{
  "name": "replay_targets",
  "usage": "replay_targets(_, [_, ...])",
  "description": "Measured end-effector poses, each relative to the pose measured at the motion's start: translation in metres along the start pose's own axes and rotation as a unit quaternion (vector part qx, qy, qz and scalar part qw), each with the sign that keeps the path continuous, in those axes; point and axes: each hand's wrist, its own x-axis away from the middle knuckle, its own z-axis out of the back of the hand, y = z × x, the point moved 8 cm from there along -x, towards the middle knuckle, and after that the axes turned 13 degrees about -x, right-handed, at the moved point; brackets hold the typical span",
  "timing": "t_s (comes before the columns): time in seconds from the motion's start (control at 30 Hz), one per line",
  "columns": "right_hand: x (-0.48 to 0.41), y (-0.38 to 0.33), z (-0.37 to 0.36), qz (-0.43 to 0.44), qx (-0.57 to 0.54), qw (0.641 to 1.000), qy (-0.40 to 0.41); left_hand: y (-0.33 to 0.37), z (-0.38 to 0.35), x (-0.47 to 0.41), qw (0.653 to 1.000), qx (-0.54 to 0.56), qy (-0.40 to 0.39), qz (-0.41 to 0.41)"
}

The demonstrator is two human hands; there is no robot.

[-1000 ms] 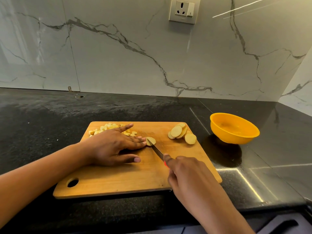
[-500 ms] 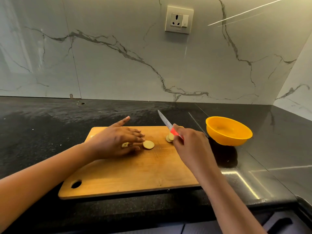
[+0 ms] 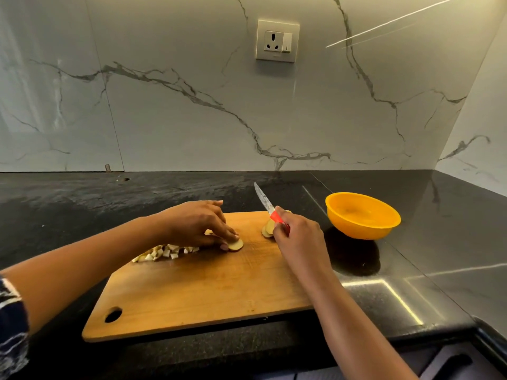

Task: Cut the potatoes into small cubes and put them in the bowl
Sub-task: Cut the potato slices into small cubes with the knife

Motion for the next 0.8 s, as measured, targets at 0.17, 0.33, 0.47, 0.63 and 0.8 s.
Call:
replay_targets(0.17, [0.001, 0.0, 0.0, -0.001, -0.004, 1.0, -0.002, 0.013, 0.005, 0.005, 0.997, -0.015, 0.062, 0.042])
replay_targets(0.33, [0.0, -0.001, -0.001, 0.004, 0.004, 1.0, -0.006, 0.031, 0.005, 0.007, 0.983, -0.081, 0.04, 0.157])
replay_targets(0.47, [0.003, -0.001, -0.001, 0.004, 0.016, 1.0, -0.009, 0.041, 0.013, 0.01, 0.964, -0.154, 0.054, 0.212])
replay_targets(0.63, [0.021, -0.011, 0.005, 0.018, 0.051, 0.998, -0.018, 0.034, 0.009, 0.016, 0.963, -0.125, 0.064, 0.232])
replay_targets(0.8, [0.057, -0.018, 0.015, 0.019, 0.067, 0.996, -0.063, 0.026, 0.004, 0.032, 0.973, -0.066, 0.072, 0.21])
